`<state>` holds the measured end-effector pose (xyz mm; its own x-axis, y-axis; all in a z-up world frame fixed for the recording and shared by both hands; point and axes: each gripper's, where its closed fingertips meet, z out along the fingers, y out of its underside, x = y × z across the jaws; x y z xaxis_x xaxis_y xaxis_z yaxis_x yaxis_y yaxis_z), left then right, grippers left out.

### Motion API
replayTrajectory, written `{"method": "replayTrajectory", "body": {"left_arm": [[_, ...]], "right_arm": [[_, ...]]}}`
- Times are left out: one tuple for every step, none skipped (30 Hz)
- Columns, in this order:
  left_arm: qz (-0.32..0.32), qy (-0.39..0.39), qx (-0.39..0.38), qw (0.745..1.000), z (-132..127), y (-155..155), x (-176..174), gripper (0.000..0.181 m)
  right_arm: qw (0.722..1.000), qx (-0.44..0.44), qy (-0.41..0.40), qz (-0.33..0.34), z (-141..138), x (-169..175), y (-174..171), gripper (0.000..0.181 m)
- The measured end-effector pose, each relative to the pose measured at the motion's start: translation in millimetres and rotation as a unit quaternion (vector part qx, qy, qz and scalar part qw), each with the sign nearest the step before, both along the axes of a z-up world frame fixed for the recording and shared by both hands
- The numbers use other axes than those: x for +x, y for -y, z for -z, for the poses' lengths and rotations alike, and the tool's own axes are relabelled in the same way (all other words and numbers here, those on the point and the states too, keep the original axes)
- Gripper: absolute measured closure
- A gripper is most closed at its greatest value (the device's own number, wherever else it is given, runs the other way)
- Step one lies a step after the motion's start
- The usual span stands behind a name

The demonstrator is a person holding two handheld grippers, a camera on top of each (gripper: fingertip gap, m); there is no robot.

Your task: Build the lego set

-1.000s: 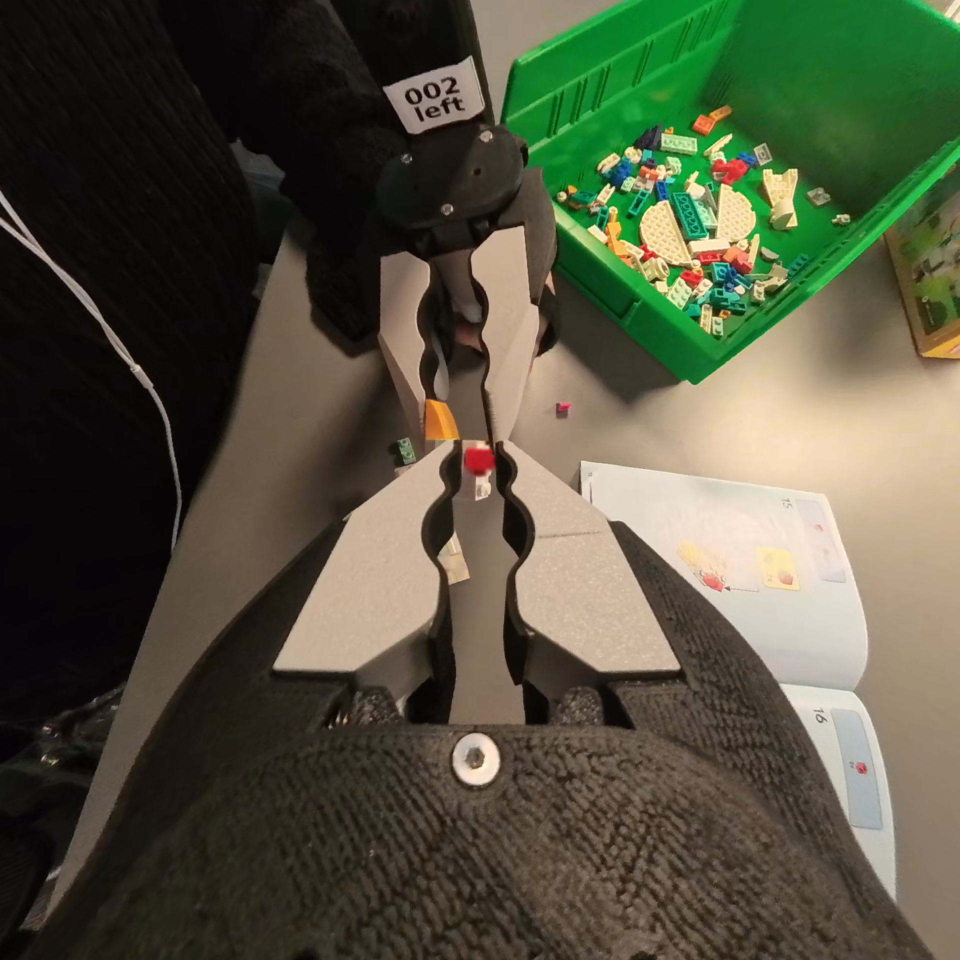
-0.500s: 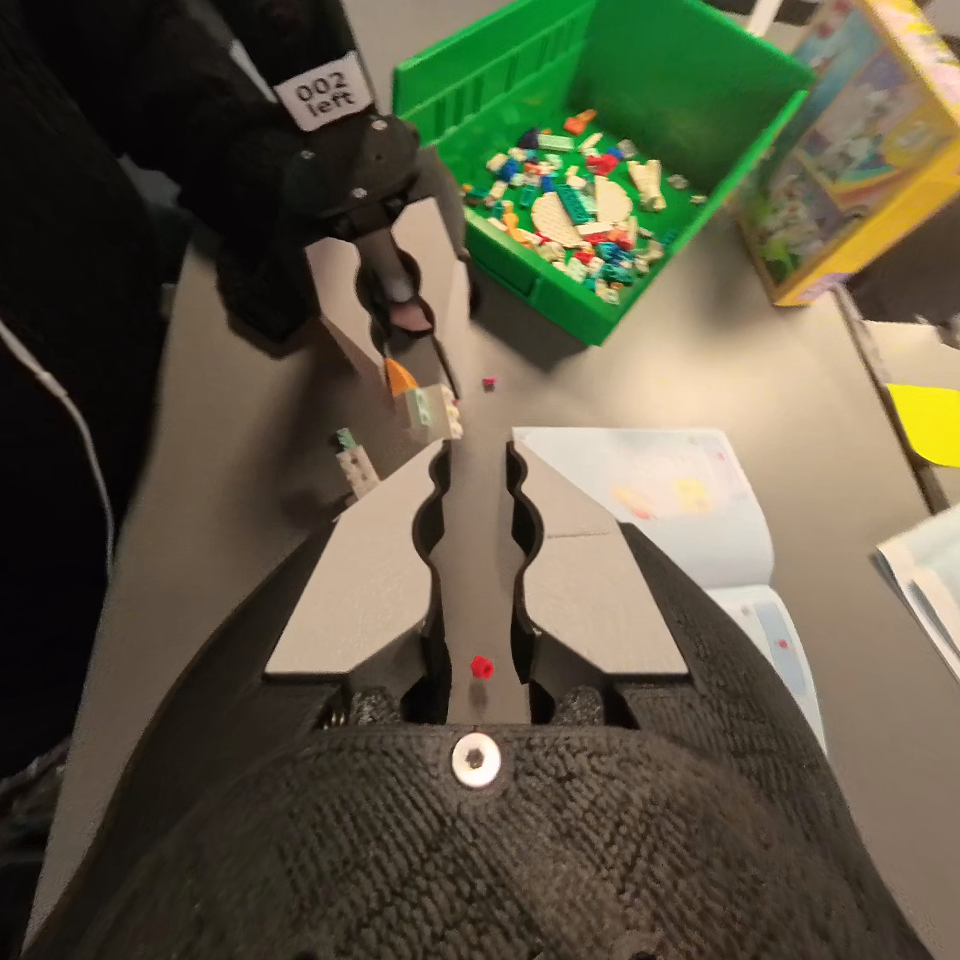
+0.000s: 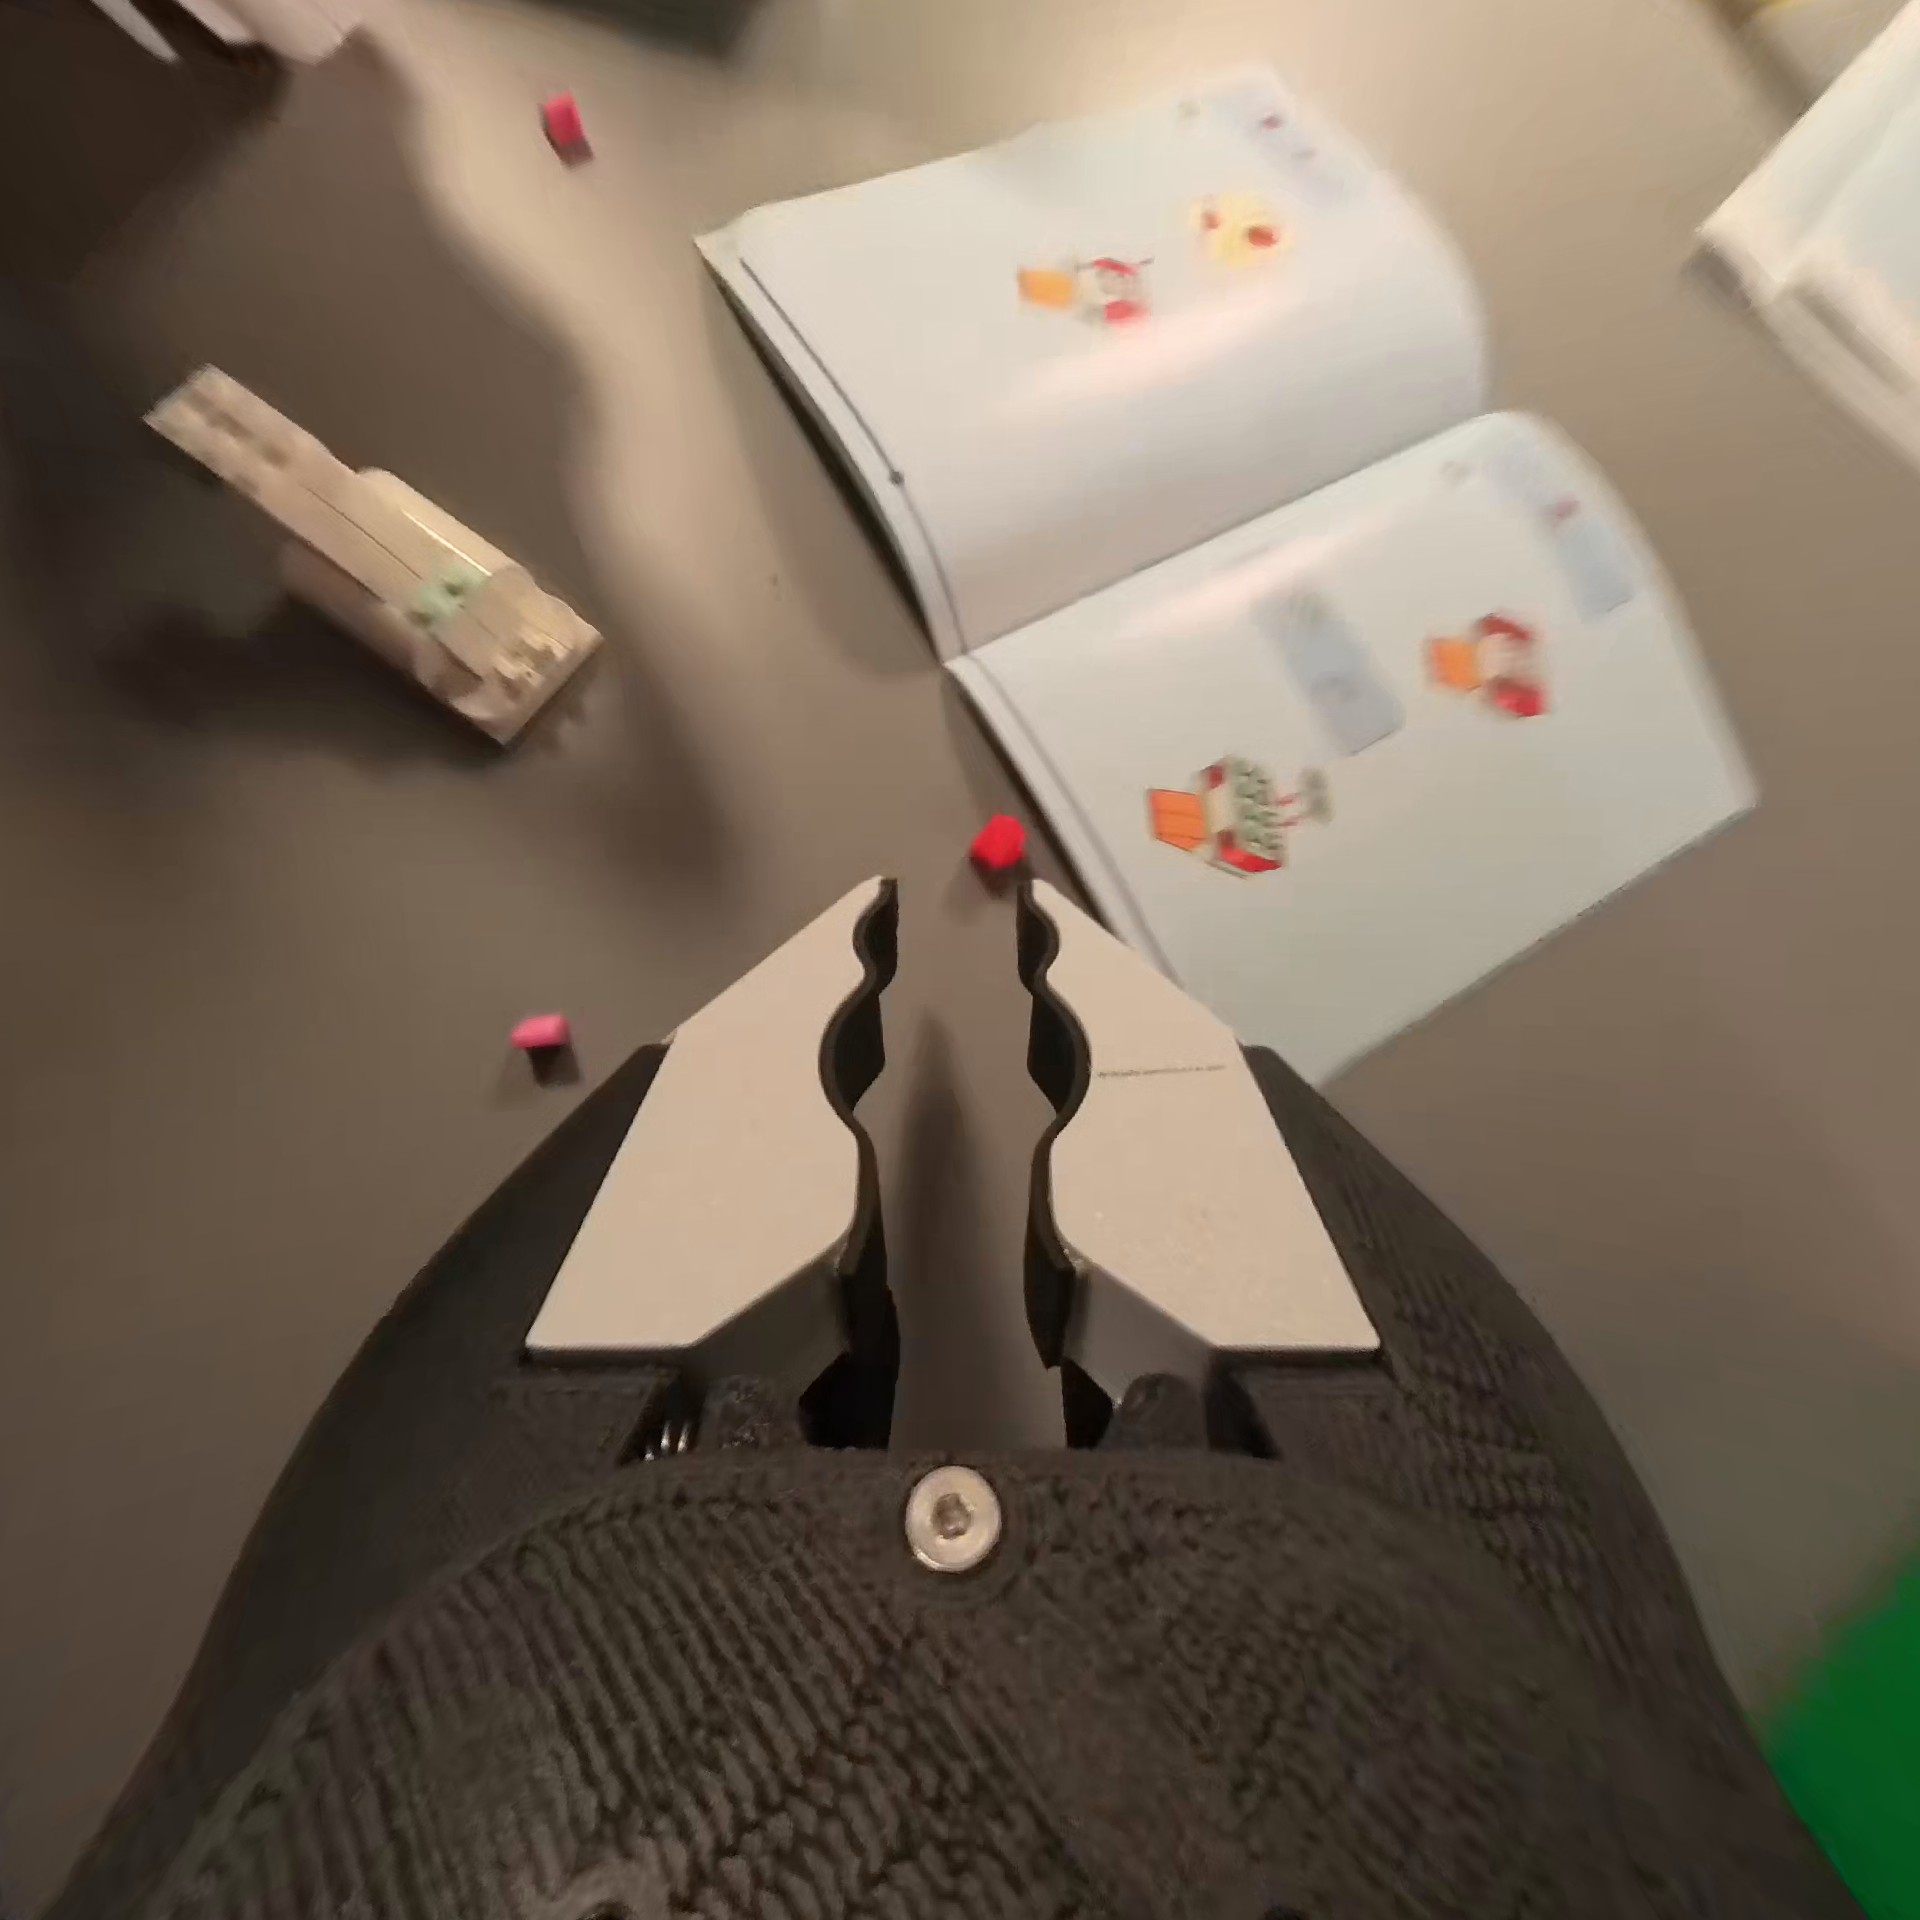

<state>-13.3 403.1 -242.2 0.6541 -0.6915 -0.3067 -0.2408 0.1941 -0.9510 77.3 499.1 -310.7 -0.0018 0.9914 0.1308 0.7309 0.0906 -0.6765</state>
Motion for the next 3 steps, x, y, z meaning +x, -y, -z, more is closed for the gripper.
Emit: {"method": "replayTrajectory", "body": {"left_arm": [[0.000,0.000,0.000,1.000,0.1,0.0,-0.1,0.158],[0.000,-0.001,-0.001,1.000,0.2,0.0,-0.1,0.158],[0.001,-0.001,-0.001,1.000,0.3,0.0,0.0,0.158]], "right_arm": [[1.000,-0.010,-0.002,0.000,2.1,-1.7,0.9,0.161],[1.000,-0.016,-0.005,0.007,3.4,-3.9,-0.2,0.163],[1.000,-0.025,-0.007,0.016,4.3,-6.1,-1.7,0.164]]}}
